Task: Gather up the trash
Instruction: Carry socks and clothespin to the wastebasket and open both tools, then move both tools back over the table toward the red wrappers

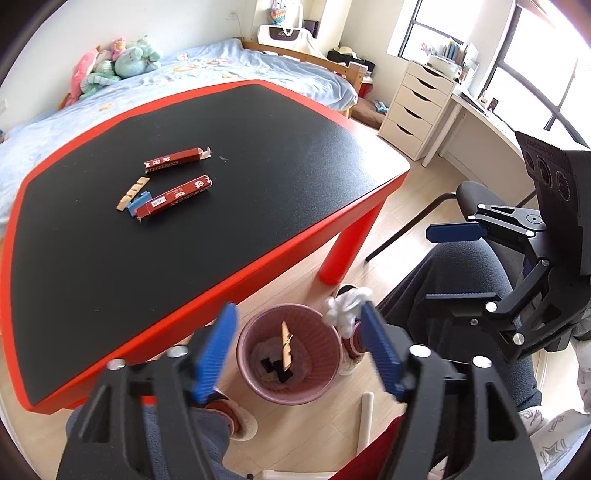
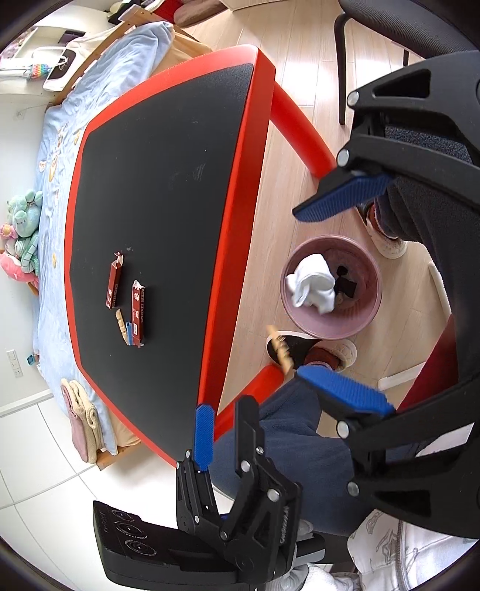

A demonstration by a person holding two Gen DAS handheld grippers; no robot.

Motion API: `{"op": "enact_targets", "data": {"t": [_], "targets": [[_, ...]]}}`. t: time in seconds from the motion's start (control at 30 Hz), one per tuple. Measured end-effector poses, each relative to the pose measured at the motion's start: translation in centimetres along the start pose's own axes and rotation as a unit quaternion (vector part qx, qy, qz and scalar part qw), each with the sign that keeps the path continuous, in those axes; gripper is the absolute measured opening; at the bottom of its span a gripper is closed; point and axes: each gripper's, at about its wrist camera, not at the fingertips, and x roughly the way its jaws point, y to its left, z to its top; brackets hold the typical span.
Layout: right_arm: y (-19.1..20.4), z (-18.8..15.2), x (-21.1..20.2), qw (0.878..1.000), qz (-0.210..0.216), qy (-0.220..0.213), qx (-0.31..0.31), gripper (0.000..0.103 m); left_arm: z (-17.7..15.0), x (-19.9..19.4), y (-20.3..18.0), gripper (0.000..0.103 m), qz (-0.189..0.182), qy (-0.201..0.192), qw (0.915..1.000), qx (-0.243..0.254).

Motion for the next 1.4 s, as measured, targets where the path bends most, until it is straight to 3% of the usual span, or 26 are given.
{"op": "enact_targets", "data": {"t": [0.17, 1.0, 1.4], "targets": [[-0.4, 0.0, 0.2, 1.0, 0.0, 0.002, 0.012, 0.098, 0.0, -0.3, 0.5, 0.095, 0.012, -0.008, 0.9998, -0.01], [0.0, 0.8, 0.5, 1.0, 0.01, -0.001, 0.012, 0.1, 0.1, -1.0, 2.4, 0.095, 0.028, -0.013, 0.9988, -0.039], [0.3, 3.2, 0.4, 1.0, 0.014, -0.013, -0.007, 0.1, 1.3, -2.4, 4.6, 0.095, 0.04, -0.031, 0.9977, -0.046]]}}
